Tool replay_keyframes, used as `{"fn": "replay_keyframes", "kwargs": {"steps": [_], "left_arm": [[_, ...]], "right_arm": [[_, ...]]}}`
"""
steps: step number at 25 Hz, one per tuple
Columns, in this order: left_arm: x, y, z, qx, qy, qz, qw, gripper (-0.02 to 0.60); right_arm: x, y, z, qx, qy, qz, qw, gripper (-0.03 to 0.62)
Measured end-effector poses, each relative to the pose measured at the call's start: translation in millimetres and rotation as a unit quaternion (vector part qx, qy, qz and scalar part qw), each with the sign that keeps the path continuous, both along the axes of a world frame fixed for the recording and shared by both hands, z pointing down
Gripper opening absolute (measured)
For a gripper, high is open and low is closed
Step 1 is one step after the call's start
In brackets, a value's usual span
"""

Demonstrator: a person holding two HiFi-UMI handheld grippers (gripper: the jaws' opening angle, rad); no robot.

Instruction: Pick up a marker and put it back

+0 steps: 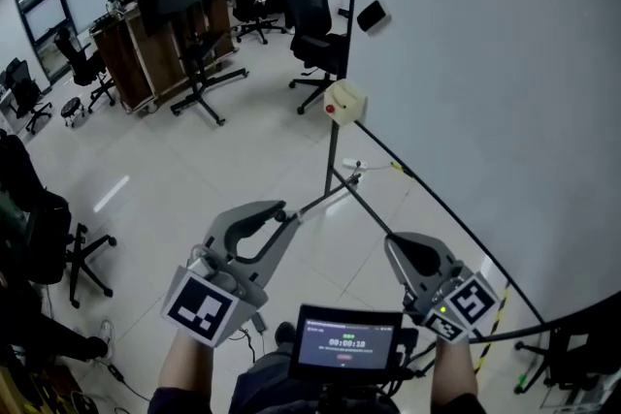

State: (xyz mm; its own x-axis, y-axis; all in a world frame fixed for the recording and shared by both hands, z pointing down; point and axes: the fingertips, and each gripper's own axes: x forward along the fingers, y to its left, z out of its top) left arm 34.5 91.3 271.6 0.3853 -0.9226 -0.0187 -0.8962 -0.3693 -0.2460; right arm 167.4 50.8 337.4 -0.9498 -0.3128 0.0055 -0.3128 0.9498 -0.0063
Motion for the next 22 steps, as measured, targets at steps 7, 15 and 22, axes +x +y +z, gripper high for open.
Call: {"fn": "replay_keyframes", "kwargs": {"steps": [7,15,22], "left_arm": [[-71,-48,10,-0.013,0.001,0.030,0.9995,0.072],[-128,-85,14,-0.003,0.024,0.048,0.9986,0.072],[-146,-120,21,-0.009,0.028,0.053,0.9982,0.072]], "right_arm": [[-76,-45,-4,0.003,0.014,0.024,1.000,0.015],[-134,-74,-5,0.023,0.030,0.043,0.998,0.015],[-148,-109,4,0.007,0.035,0.042,0.998,0.015]]}}
